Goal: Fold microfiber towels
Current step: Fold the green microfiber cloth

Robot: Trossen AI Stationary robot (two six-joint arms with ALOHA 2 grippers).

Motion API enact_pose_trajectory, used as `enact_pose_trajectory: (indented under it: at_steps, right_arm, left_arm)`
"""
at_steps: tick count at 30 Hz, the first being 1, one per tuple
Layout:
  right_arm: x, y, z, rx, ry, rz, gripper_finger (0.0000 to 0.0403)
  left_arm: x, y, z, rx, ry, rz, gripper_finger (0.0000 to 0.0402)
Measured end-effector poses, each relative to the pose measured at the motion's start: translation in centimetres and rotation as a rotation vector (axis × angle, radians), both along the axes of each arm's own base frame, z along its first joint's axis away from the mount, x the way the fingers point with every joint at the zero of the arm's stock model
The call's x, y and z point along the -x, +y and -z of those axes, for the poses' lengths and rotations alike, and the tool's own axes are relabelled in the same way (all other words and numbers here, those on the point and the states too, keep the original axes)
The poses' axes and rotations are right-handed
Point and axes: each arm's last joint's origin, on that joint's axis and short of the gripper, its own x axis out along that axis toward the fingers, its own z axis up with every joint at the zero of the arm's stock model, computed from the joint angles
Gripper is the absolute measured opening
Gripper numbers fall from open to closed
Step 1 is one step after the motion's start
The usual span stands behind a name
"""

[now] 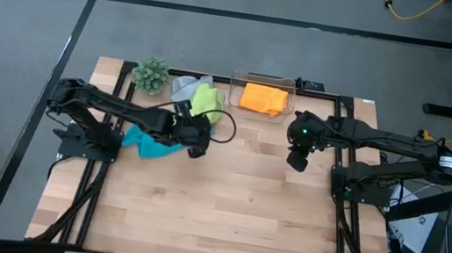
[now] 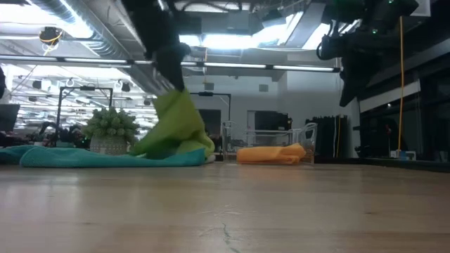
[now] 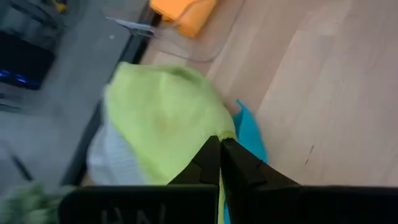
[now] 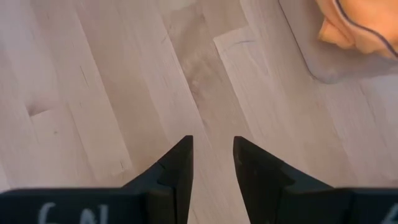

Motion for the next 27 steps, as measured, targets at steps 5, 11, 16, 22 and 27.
enact_pose_trajectory:
  at_steps: [5, 11, 16, 22, 27]
  right_arm:
    - [-0.5, -0.1, -0.2, 0.018, -0.051, -0.016, 0.0117]
    - [-1.5, -0.3, -0.9, 0.027, -0.180, -0.008, 0.0117]
    - [-1.8, -0.4, -1.2, 0.047, -0.222, -0.035, 0.0117]
    - [-2.1, -0.3, -1.4, 0.037, -0.263, -0.078, 0.0117]
    - [-3.1, -0.4, -2.4, 0.065, -0.406, -0.166, 0.0117]
  left_arm:
    - [-0.3, -1.5, -3.7, -0.102, -0.032, 0.008, 0.0000]
    - [0.1, -2.5, -8.6, -0.317, -0.102, -0.056, 0.0000]
    - [0.3, -3.7, -11.8, -0.415, -0.163, -0.048, 0.0000]
    - [0.3, -4.7, -14.3, -0.541, -0.233, -0.079, 0.0000]
    - [0.0, -4.8, -14.8, -0.569, -0.258, -0.092, 0.0000]
